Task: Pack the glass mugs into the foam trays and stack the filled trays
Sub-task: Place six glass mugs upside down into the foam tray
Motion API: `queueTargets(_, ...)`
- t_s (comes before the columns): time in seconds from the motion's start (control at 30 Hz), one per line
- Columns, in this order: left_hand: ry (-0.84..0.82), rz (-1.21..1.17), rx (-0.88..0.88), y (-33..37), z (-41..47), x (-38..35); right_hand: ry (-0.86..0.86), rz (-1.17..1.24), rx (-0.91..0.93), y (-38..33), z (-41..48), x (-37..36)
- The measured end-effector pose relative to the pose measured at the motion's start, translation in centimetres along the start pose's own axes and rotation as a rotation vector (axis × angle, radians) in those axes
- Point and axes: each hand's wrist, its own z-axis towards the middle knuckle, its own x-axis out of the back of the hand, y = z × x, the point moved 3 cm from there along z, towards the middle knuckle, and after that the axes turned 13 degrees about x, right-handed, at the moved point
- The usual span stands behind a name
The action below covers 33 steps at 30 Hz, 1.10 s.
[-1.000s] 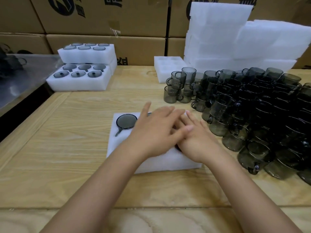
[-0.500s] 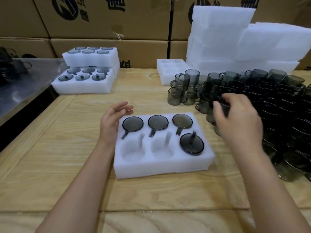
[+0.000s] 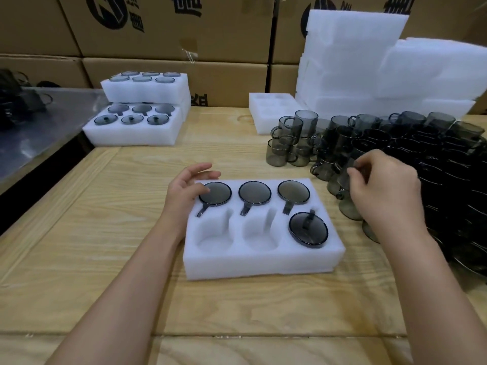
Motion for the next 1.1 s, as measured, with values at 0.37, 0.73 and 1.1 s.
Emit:
queueTargets(0.37,0.128,0.284,-0.357,2.4,-2.9,0.2,-0.01,0.818,0.177,-5.0,-3.1,-2.1)
queueTargets(0.73,-0.326,0.536,-0.291,3.5,-5.7,-3.6,-0.109,0.893,0.322,-5.3,-3.7,-2.4)
queueTargets(1.1,-0.314,0.329,-0.209,4.0,-5.6,-4.0,-0.168,0.94,0.24,-6.6,-4.2,-3.3)
